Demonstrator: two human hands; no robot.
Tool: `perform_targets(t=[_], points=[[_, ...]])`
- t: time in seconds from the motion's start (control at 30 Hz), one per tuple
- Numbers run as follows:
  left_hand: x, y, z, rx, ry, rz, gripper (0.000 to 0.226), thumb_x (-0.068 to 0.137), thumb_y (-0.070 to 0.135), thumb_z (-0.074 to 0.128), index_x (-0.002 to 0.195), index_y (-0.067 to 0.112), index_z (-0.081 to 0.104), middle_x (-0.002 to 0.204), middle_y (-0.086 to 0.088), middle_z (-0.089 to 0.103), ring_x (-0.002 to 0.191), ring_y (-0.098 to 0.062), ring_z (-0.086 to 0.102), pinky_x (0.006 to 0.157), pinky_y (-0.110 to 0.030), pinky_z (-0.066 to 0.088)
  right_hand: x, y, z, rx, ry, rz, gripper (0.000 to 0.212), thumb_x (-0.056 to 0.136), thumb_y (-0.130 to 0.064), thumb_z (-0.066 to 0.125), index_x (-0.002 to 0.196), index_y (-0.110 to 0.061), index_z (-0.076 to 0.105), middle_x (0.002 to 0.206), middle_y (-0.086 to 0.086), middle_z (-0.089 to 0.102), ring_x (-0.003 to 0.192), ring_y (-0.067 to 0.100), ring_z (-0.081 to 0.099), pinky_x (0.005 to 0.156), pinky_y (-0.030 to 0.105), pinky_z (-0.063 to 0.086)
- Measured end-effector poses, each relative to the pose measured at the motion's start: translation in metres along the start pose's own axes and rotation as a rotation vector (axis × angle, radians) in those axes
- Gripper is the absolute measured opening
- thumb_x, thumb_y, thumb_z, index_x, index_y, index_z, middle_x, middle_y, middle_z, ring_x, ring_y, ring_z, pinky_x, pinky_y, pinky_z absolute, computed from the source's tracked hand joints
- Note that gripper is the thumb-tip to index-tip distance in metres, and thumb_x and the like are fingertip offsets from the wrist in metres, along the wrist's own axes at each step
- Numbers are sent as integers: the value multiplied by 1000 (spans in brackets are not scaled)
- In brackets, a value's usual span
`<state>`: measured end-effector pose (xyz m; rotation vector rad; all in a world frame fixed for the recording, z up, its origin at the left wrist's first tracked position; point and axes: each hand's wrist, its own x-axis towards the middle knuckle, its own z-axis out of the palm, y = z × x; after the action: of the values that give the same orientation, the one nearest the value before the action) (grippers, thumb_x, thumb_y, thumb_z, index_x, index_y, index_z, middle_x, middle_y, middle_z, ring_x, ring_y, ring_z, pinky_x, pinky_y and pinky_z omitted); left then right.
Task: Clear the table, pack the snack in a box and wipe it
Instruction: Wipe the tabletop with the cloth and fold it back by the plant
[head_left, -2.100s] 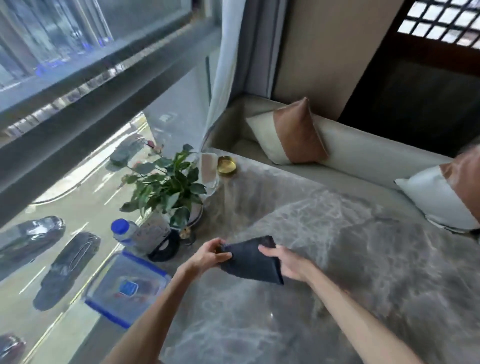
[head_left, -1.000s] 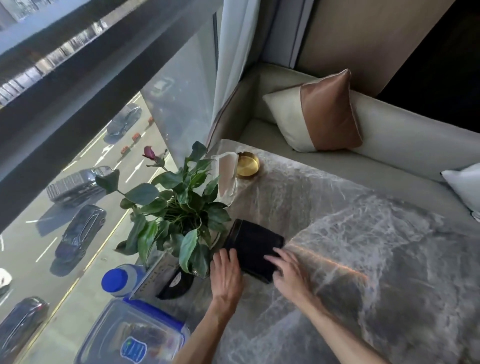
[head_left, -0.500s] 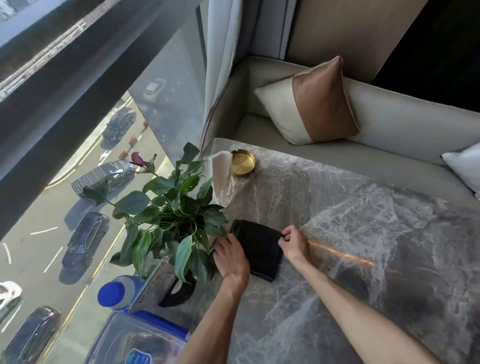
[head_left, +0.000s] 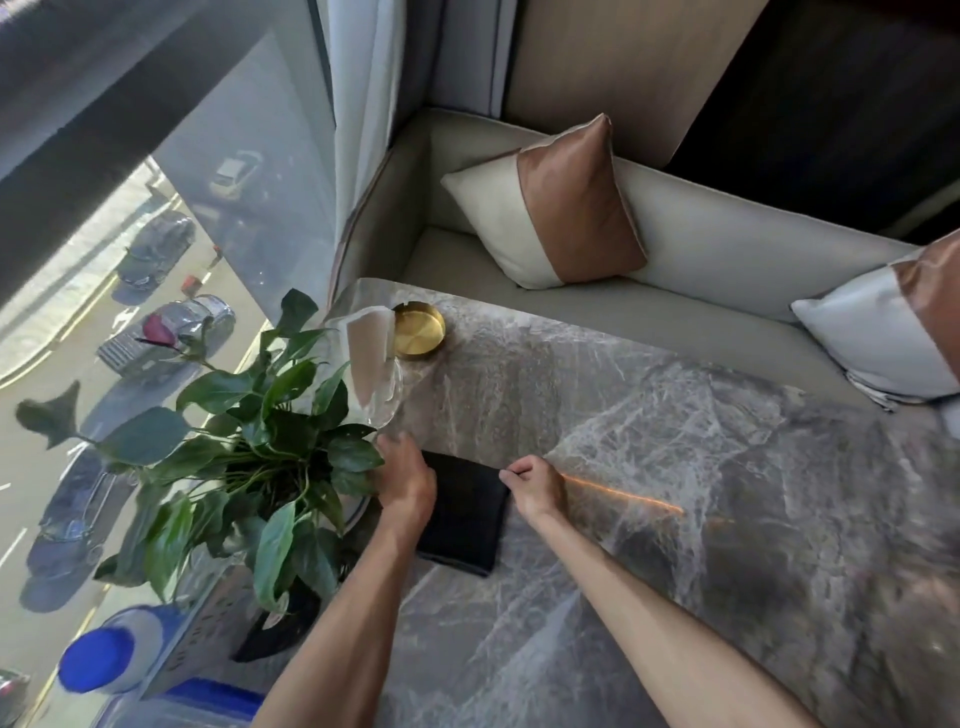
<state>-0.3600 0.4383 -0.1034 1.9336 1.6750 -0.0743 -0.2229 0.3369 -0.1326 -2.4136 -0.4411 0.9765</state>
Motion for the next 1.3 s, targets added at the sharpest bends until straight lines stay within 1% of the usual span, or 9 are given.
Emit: perform_targets(t=[0.3, 0.43, 0.6, 0.67, 0.73, 0.8, 0.87, 1.13, 1.3], points=[[5, 9, 1, 145, -6, -27, 26, 92, -6, 42, 116, -1, 51, 122, -20, 57, 116, -34, 53, 88, -41, 51, 1, 0, -1, -82, 12, -38, 13, 83, -24, 68, 74, -27, 60, 73, -12, 61, 73, 10, 58, 65, 20, 40], [-2, 11, 2, 135, 24, -8, 28, 89, -8, 46, 116, 1, 48, 120, -20, 54, 110, -34, 52, 82, -39, 50, -7, 6, -1, -91, 30, -135, 4, 88, -20, 65, 87, -20, 61, 79, -10, 59, 77, 12, 58, 55, 13, 36], [-41, 2, 18, 293, 87, 227, 40, 68, -2, 59, 107, 6, 55, 109, -20, 56, 99, -36, 54, 82, -40, 48, -46, 23, 6, -480, 66, -527, 40, 86, -36, 66, 122, -25, 53, 116, -2, 52, 104, 17, 54, 81, 32, 52], [-53, -11, 27, 292, 81, 313, 49, 71, 6, 67, 119, 7, 57, 125, -24, 54, 115, -41, 53, 95, -44, 48, -60, 29, 11, -641, -2, -593, 63, 84, -46, 63, 141, -29, 39, 140, -1, 41, 128, 20, 42, 96, 35, 48], [-61, -26, 30, 307, -50, 356, 65, 88, 22, 60, 146, 14, 33, 154, -22, 26, 144, -38, 26, 116, -42, 32, -67, 34, 14, -701, -51, -557, 75, 88, -50, 56, 151, -29, 22, 157, 0, 22, 144, 26, 22, 107, 41, 39], [-63, -40, 30, 326, -182, 358, 68, 99, 30, 42, 154, 22, 4, 163, -10, -5, 151, -30, -3, 123, -41, 15, -71, 35, 16, -714, -78, -512, 77, 92, -51, 51, 154, -29, 11, 163, -1, 9, 149, 28, 10, 113, 44, 30], [-66, -43, 24, 349, -243, 330, 71, 100, 30, 41, 154, 24, -6, 162, -8, -15, 150, -32, -13, 124, -44, 10, -75, 34, 17, -726, -105, -487, 80, 92, -51, 50, 155, -28, 5, 164, -2, 1, 151, 28, 2, 117, 46, 23], [-68, -42, 21, 335, -303, 252, 86, 95, 24, 52, 153, 17, -12, 160, -15, -21, 148, -34, -19, 124, -45, 6, -77, 33, 20, -751, -169, -449, 92, 88, -52, 57, 155, -28, -2, 164, 1, -12, 148, 34, -19, 122, 52, -5], [-72, -43, 18, 343, -290, 230, 80, 96, 26, 50, 153, 21, -6, 162, -9, -17, 149, -35, -15, 123, -47, 7, -75, 34, 14, -767, -228, -449, 96, 83, -60, 56, 154, -33, -2, 164, -2, -11, 148, 32, -20, 120, 51, -8]])
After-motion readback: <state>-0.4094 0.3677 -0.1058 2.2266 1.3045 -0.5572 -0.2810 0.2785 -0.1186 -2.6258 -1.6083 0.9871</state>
